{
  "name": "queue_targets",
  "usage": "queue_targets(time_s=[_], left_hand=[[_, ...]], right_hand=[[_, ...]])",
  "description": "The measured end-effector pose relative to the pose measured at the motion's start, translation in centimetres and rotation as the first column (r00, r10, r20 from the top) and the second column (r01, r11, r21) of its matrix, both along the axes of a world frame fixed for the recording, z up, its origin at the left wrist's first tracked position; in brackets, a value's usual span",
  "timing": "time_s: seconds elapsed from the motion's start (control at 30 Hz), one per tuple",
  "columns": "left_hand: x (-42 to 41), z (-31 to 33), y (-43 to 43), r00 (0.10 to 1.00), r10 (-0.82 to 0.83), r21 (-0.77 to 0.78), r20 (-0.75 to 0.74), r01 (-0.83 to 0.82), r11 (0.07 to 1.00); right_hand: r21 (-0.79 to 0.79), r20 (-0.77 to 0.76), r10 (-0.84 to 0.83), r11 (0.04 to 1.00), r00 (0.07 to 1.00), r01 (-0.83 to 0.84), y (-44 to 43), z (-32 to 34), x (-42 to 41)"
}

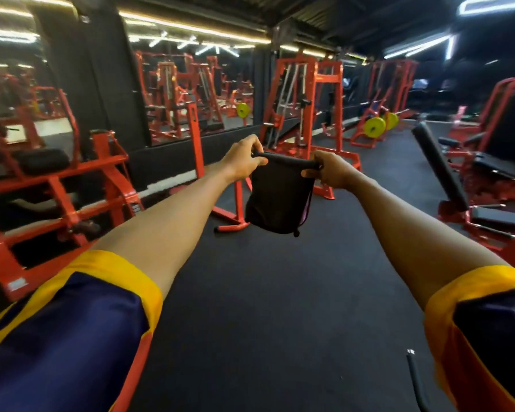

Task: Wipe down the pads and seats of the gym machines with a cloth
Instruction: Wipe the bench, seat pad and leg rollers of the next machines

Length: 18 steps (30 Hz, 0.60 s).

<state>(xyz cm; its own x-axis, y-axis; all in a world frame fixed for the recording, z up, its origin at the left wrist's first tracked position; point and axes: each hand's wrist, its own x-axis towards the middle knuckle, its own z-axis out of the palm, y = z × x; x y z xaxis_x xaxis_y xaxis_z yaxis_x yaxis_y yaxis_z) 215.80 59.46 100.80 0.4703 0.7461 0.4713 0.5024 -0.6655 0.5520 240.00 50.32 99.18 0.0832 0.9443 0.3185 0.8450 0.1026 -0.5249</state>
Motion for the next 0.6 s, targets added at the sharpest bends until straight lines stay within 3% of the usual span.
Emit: queue_targets(time_s=[0.4, 0.6], left_hand=[[13.7, -2.1, 20.2, 0.952, -0.295, 0.052, -0.087, 0.300, 0.953], [21.6, -2.3, 28.6, 0.879, -0.471, -0.022, -0.077, 0.471, 0.882]], right_hand=[[-0.005, -0.024, -0.298, 0.955, 0.954, 0.298, 13.9, -2.5, 10.6], [-0.016, -0.102, -0.503, 0.863, 0.858, 0.504, 18.4, -3.8, 15.6]])
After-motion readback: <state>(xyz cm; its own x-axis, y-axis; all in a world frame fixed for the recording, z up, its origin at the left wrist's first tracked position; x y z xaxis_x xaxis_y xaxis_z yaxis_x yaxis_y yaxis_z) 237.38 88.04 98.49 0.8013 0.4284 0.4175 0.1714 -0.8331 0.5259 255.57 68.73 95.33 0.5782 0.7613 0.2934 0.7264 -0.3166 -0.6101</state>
